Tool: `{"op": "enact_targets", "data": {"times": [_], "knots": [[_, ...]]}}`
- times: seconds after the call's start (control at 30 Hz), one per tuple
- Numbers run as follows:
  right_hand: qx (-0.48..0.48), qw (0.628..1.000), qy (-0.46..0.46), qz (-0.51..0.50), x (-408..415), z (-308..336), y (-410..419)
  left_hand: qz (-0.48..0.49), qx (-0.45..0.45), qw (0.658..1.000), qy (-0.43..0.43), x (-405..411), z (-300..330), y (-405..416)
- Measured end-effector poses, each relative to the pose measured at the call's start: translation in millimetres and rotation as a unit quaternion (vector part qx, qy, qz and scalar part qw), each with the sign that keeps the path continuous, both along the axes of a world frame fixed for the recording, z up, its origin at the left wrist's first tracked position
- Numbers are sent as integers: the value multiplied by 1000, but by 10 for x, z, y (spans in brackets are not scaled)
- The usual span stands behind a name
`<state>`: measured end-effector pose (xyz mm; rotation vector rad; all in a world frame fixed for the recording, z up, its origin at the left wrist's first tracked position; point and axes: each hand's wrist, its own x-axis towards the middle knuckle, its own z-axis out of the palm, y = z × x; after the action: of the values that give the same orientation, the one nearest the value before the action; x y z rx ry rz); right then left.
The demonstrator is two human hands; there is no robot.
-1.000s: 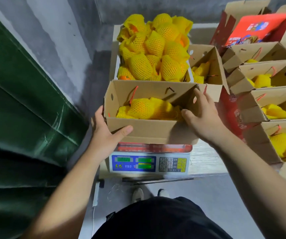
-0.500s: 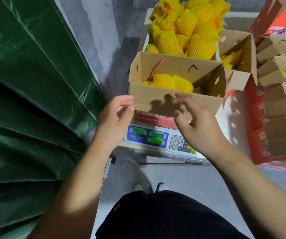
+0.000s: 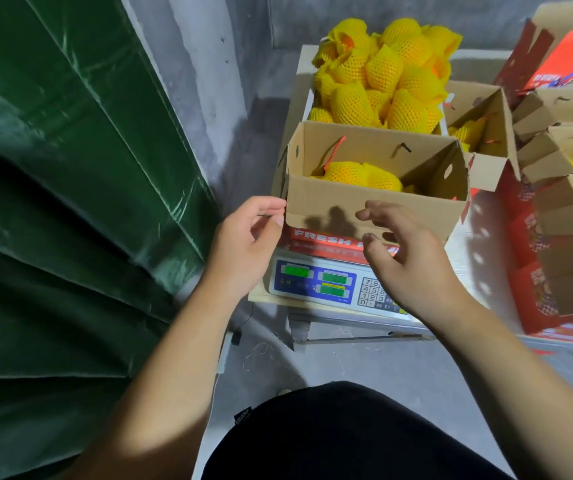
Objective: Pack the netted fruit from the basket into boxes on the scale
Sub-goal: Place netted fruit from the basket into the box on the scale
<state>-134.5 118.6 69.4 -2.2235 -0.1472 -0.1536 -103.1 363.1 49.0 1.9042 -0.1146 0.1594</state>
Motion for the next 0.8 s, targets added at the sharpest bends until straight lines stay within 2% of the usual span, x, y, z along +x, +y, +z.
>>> {"op": "enact_targets", "data": {"times": [0.47,0.67,0.8], "knots": [[13,999,-40,-29,491,-1,86,-85,13,996,-31,558,148,-218],[-41,993,-86,-65,1218,233,-298,-100,17,994,-39,1383,451,-774],[-89,991,-35,-98,2006,344,-717,-77,79,994,-8,2190,517,-1165]]}}
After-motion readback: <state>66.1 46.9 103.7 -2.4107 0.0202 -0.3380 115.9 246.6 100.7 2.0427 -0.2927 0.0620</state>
